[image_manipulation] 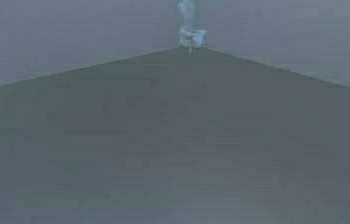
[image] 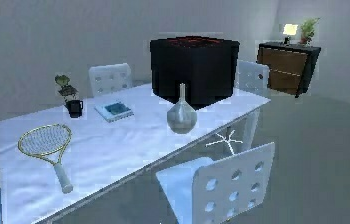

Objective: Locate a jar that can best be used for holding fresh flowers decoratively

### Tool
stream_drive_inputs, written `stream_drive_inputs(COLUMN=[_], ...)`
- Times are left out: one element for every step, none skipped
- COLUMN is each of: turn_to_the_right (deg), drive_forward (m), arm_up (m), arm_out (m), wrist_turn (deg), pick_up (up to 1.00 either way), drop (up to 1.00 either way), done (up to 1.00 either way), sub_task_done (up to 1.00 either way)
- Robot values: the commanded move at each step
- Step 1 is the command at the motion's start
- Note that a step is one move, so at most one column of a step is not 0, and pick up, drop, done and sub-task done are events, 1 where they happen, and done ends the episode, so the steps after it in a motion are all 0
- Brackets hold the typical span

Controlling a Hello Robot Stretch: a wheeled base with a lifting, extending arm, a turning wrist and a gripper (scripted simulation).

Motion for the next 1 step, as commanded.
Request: stream_drive_inputs(turn_to_the_right=[0.0], drive_forward=[0.10], arm_up=[0.00], arm_out=[0.00], wrist_turn=[0.0], pick_up=[0.00], drop=[0.00], done=[0.00], sub_task_done=[0.00])
